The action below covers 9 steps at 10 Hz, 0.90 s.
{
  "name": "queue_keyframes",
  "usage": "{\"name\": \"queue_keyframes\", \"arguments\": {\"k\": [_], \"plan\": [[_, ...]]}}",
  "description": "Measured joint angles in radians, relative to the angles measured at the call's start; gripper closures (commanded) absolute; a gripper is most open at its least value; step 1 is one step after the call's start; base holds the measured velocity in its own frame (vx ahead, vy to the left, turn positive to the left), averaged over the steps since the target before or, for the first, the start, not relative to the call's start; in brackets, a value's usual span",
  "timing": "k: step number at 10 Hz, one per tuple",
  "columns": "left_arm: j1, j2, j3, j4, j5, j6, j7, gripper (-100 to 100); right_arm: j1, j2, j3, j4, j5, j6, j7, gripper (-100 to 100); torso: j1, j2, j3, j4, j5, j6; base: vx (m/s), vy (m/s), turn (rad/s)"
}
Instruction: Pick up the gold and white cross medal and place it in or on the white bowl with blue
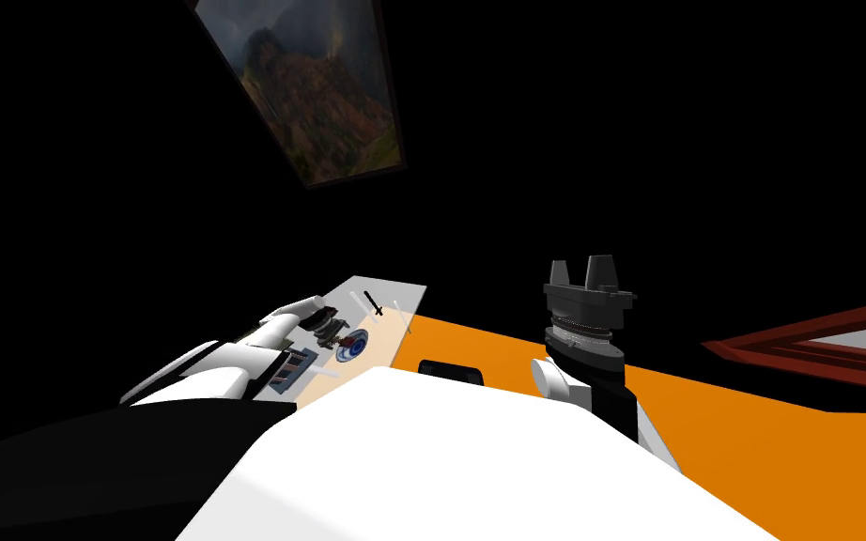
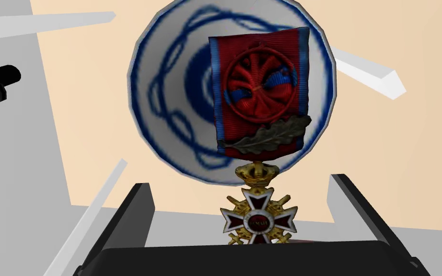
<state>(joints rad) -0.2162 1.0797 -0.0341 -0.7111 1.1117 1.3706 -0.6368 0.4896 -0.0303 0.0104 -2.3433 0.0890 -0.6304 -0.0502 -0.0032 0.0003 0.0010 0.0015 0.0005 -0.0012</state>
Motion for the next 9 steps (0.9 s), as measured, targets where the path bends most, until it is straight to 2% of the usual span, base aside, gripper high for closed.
{"name": "queue_keyframes", "arguments": {"k": [2,3,4,9], "plan": [[-0.012,0.042,-0.003,-0.001,0.024,0.037,-0.012,-100,0.0,0.0,0.0,0.0,0.0,0.0,0.0,0,-0.001,-0.001,0.0,0.0,0.0,0.0,0.021,-0.048,0.037],[-0.034,0.061,-0.01,0.015,0.032,0.055,-0.025,-100,0.0,0.0,0.0,0.0,0.0,0.0,0.0,0,-0.001,-0.001,0.0,0.0,0.0,0.0,0.008,-0.024,0.009],[-0.036,0.063,-0.011,0.018,0.033,0.059,-0.029,0,0.0,0.0,0.0,0.0,0.0,0.0,0.0,0,0.0,0.0,0.0,0.0,0.0,0.0,0.0,0.0,0.0],[-0.036,0.063,-0.011,0.018,0.033,0.059,-0.029,0,0.0,0.0,0.0,0.0,0.0,0.0,0.0,0,0.002,0.001,0.0,0.0,0.001,0.0,0.0,0.0,0.0]]}}
